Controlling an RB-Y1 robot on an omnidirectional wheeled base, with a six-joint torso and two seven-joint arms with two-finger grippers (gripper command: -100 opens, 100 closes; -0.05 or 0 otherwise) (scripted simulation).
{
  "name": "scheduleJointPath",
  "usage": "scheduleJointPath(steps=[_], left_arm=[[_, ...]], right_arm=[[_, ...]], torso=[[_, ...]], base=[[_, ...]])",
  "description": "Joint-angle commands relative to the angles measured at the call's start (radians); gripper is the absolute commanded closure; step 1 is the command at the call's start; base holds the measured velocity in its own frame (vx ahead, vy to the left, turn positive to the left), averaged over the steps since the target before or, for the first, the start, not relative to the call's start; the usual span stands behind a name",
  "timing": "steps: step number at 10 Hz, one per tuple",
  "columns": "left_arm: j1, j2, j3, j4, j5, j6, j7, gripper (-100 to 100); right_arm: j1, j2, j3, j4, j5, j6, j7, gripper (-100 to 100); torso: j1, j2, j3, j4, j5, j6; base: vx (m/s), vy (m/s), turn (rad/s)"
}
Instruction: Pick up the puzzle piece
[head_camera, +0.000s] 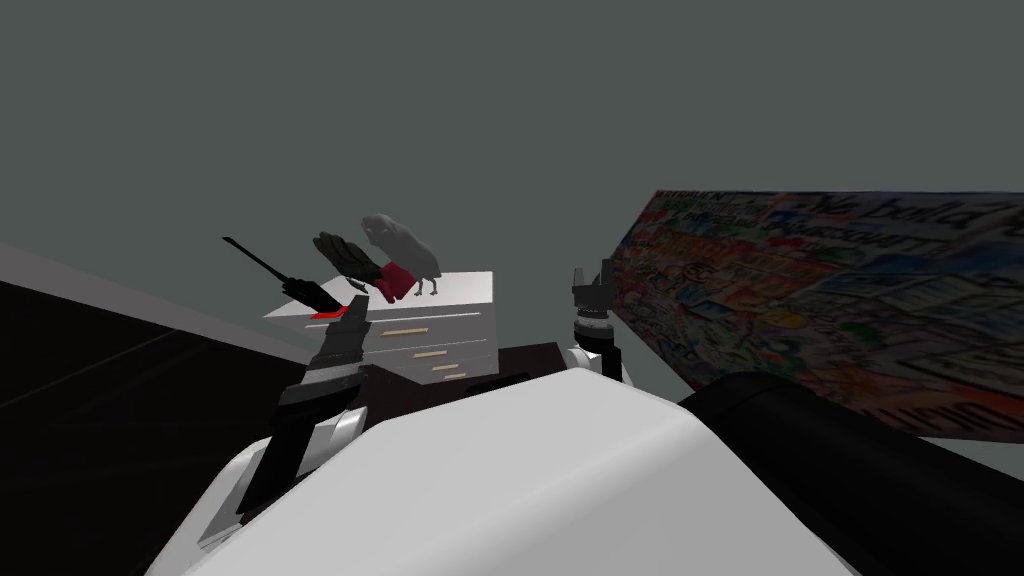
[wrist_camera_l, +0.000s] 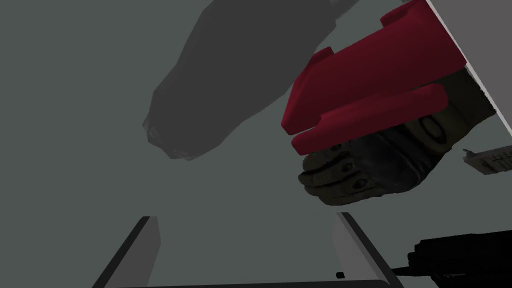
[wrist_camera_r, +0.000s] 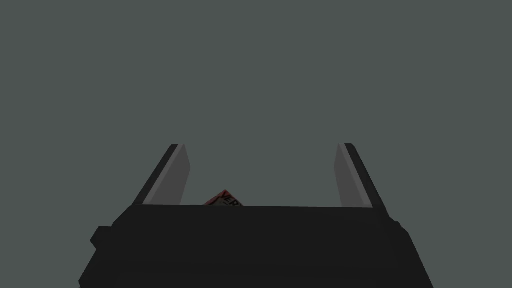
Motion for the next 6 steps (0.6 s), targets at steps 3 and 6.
scheduleJointPath(steps=[3, 6], left_arm=[[0.024, 0.082, 0.072, 0.013, -0.039, 0.063, -0.035, -100], [0.044, 0.138, 0.124, 0.017, -0.075, 0.105, -0.055, -100]], right_arm=[[0.0, 0.0, 0.0, 0.0, 0.0, 0.0, 0.0, 0], [0.0, 0.0, 0.0, 0.0, 0.0, 0.0, 0.0, 0]], torso=[[-0.001, -0.001, 0.0, 0.0, 0.0, 0.0], [-0.002, -0.001, 0.0, 0.0, 0.0, 0.0]], base=[[-0.015, 0.017, -0.067], [-0.013, -0.003, -0.09]])
